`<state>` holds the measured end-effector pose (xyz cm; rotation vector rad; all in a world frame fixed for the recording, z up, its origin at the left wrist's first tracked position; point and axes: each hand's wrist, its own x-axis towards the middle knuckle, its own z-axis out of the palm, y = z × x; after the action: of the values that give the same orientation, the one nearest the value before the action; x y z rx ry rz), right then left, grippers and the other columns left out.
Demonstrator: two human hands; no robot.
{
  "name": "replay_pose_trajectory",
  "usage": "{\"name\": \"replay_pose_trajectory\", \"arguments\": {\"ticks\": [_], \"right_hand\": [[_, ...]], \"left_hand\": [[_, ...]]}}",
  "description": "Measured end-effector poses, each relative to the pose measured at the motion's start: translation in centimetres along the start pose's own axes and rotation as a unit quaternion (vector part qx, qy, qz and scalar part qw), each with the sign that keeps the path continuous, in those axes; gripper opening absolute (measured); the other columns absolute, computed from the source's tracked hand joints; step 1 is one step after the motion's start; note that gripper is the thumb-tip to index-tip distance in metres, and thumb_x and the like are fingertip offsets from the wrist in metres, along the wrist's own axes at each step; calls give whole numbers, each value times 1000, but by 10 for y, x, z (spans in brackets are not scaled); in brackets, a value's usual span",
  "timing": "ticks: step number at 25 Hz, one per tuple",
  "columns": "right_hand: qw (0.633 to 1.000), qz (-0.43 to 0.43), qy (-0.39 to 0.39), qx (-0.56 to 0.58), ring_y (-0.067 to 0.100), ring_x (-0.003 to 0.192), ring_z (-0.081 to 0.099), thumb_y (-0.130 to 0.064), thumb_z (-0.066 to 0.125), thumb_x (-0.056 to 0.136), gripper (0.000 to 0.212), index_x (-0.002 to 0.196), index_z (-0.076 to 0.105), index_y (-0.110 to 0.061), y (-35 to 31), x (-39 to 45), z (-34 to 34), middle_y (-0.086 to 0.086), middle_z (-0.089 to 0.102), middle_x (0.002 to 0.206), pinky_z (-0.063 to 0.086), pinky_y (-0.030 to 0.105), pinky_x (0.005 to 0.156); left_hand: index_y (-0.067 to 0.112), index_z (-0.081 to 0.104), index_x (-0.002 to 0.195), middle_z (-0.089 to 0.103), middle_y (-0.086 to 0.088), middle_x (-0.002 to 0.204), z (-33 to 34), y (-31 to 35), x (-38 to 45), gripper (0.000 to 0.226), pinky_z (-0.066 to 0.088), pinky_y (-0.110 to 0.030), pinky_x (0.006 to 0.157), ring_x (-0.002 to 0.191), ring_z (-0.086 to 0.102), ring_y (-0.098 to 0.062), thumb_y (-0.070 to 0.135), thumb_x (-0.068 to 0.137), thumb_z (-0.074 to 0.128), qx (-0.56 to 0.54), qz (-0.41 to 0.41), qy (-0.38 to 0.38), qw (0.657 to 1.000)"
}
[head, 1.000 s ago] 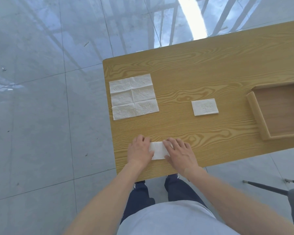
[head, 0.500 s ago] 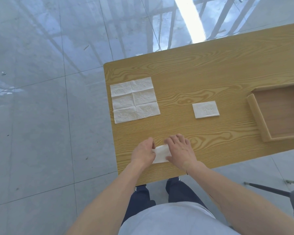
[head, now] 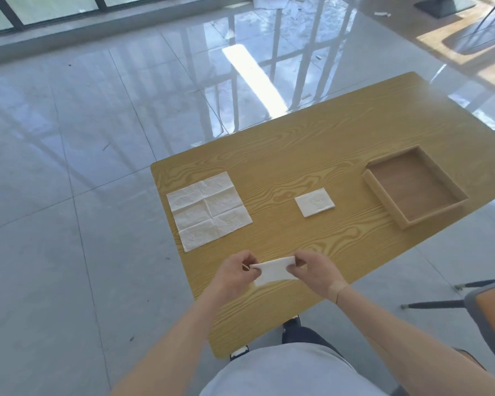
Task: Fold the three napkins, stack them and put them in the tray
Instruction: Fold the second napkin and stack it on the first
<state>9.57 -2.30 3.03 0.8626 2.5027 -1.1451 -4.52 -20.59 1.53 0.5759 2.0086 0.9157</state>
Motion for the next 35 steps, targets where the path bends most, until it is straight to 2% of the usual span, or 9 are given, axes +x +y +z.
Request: {"name": "replay_pose_trajectory", "arguments": {"ticks": [4,7,14,18,23,27,30,32,35], "right_hand": [[995,16,47,88,19,73,59,-27,64,89,17,73,58,-23,0,-24,-5,0,66,78,48,34,70],[986,42,86,138,15,82,66,-27,68,87,5,85,67,-23,12,-31,-11,-3,71,85,52,33,76],[978,71,77,180,8,84,67,-32,70,84,7,84,68,-26,56,-2,-50,-9,73,86,54,31,78],[979,67,36,190,0,80,66,-34,71,84,4,86,69,-31,83,36,-95,-14,73,85,47,21,69],[978,58,-12,200,9,85,69,-26,72,84,7,91,72,-26,105,80,-142,-8,75,89,52,22,72],[976,47,-35,209,9,85,70,-25,75,82,12,93,73,-22,109,111,-161,-7,76,90,55,27,78],[974,58,-47,214,6,76,68,-25,77,78,12,89,72,-24,106,128,-162,-8,75,84,52,21,68],[976,62,-47,203,6,70,66,-26,77,77,12,86,70,-28,105,139,-160,-8,75,80,48,20,62],[978,73,-42,189,7,76,67,-27,76,78,12,89,70,-28,110,151,-161,-9,74,82,49,22,67]], "left_hand": [[25,63,86,72,-3,91,-3,12,3,9,53,-33,73,76,62,-12,33,84,68,-65,-1,-50,997],[27,67,93,74,3,95,-1,24,8,13,55,-31,78,84,68,-14,30,81,71,-98,2,-103,990],[26,69,92,73,6,89,25,60,49,9,50,-27,72,78,66,-8,31,85,68,-60,-1,-91,994],[22,69,92,71,5,85,52,88,86,8,47,-25,68,73,63,-7,28,87,67,-61,-26,-40,997],[19,68,91,70,6,84,79,124,115,4,43,-10,51,62,62,2,21,88,69,-100,-73,43,991],[18,67,90,73,7,82,87,137,125,8,43,-10,50,64,66,-1,22,85,73,-144,-115,112,976],[18,67,86,74,6,81,89,135,131,11,44,-16,55,67,68,-6,24,82,76,-165,-146,156,963],[17,67,85,74,5,80,91,131,136,12,43,-18,55,66,67,-7,25,82,76,-175,-158,167,957],[17,68,85,73,6,77,96,128,146,10,42,-13,51,63,65,-4,23,83,74,-187,-166,166,954]]}}
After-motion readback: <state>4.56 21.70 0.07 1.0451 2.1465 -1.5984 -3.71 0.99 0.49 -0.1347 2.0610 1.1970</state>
